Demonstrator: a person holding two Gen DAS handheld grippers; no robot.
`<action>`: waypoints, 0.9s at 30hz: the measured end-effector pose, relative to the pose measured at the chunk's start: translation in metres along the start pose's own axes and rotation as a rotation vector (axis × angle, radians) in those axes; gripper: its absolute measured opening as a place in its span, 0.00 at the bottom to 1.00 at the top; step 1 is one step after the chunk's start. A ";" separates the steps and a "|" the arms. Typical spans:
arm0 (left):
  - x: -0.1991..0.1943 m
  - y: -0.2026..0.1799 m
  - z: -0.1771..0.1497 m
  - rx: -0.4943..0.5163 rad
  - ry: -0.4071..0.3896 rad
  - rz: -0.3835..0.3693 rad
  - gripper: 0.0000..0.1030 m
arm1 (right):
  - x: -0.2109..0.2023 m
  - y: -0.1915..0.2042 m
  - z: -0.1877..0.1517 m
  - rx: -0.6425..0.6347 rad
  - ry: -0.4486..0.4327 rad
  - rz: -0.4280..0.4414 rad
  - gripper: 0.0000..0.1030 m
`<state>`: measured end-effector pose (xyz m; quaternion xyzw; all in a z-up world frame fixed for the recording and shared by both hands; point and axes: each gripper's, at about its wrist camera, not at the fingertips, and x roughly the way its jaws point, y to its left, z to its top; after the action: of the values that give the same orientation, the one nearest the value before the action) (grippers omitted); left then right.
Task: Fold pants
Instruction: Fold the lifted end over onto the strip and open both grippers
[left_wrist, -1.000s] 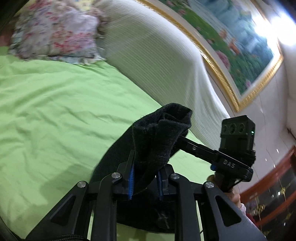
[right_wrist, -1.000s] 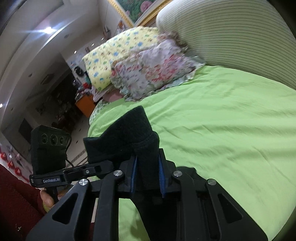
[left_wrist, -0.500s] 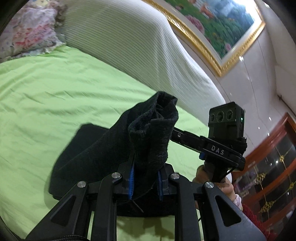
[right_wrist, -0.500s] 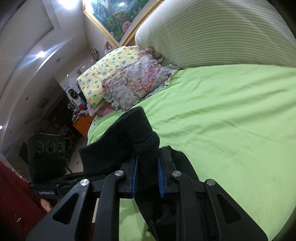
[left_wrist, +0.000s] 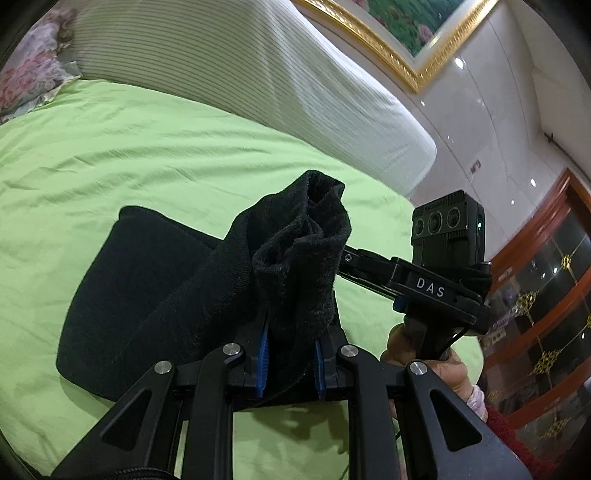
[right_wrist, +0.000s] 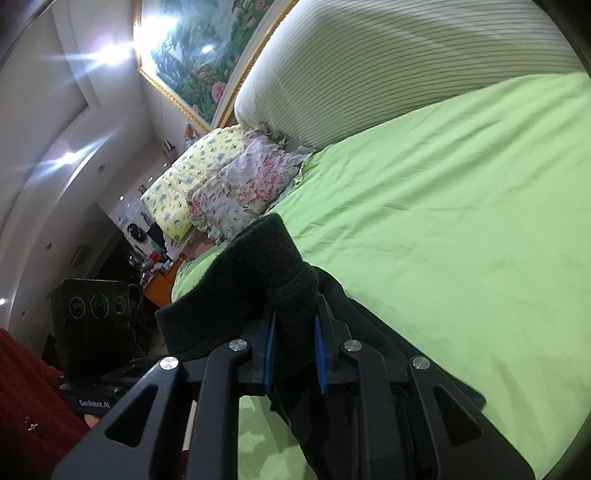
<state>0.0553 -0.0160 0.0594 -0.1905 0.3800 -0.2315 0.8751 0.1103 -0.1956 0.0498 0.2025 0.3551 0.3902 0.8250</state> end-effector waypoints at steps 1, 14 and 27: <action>0.003 -0.002 -0.001 0.008 0.004 0.002 0.18 | -0.002 -0.002 -0.002 0.007 -0.004 -0.002 0.19; 0.029 -0.019 -0.017 0.137 0.037 0.044 0.18 | -0.023 -0.027 -0.025 0.056 -0.002 -0.105 0.20; 0.043 -0.033 -0.033 0.257 0.071 0.009 0.53 | -0.055 -0.028 -0.038 0.129 -0.027 -0.454 0.53</action>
<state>0.0476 -0.0722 0.0303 -0.0668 0.3789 -0.2808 0.8793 0.0716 -0.2534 0.0309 0.1750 0.4045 0.1683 0.8817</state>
